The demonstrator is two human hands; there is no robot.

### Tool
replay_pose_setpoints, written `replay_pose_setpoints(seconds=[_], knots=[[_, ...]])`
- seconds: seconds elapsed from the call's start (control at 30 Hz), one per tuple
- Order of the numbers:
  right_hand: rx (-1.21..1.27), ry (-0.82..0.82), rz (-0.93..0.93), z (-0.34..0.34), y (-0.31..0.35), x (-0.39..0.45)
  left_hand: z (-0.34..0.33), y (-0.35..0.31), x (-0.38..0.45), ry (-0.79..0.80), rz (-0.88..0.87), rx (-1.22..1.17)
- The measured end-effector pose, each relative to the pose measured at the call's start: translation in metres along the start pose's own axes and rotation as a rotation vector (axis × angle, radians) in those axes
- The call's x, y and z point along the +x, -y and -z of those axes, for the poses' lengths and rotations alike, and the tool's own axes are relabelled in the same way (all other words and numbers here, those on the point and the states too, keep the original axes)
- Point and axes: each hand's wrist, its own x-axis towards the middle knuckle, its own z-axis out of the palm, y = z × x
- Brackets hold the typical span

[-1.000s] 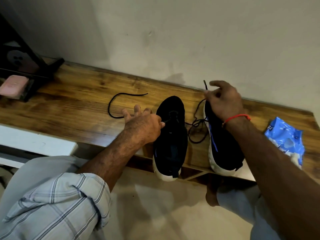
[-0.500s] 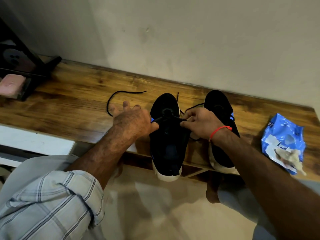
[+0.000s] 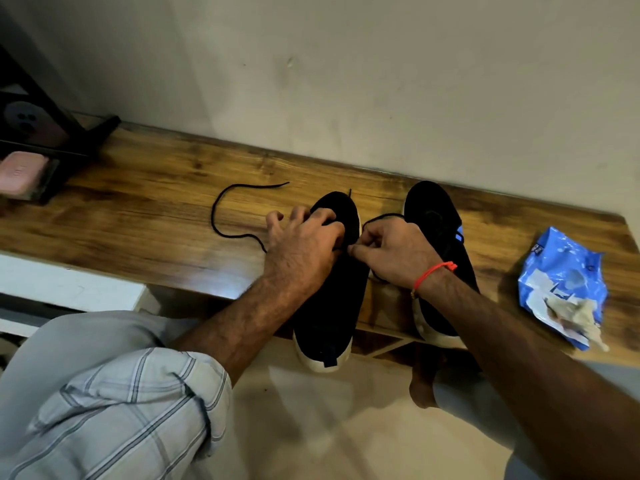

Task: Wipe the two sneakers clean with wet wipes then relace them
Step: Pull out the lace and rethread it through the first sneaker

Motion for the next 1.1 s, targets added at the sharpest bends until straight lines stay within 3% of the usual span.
replay_pose_setpoints(seconds=[0.1,0.27,0.33,0.47,0.6,0.83,0.9,1.0,1.1], knots=[[-0.014,-0.02,-0.052,-0.002,-0.004,-0.001,0.002,0.001,0.001,0.001,0.031,-0.044],[0.016,-0.058,-0.139,0.001,-0.006,0.0,0.021,0.037,0.01,-0.058,0.454,-0.158],[0.011,-0.052,-0.13,0.002,-0.004,-0.001,0.019,0.035,0.009,-0.029,0.394,-0.183],[-0.029,-0.046,-0.132,0.001,-0.002,-0.003,0.005,0.003,0.001,0.025,0.034,-0.109],[-0.029,-0.038,-0.143,0.001,-0.003,-0.004,0.004,0.0,0.003,0.011,0.024,-0.008],[-0.021,-0.045,-0.153,0.004,-0.004,-0.005,0.034,0.053,0.013,-0.161,0.502,-0.213],[-0.035,-0.041,-0.136,0.005,-0.003,-0.006,0.03,0.047,0.013,-0.142,0.397,-0.231],[-0.045,-0.044,-0.131,0.005,0.001,-0.008,0.014,0.009,0.007,0.009,0.134,-0.159],[-0.064,-0.039,-0.135,0.005,0.004,-0.008,0.006,-0.008,0.003,0.007,0.048,-0.005]])
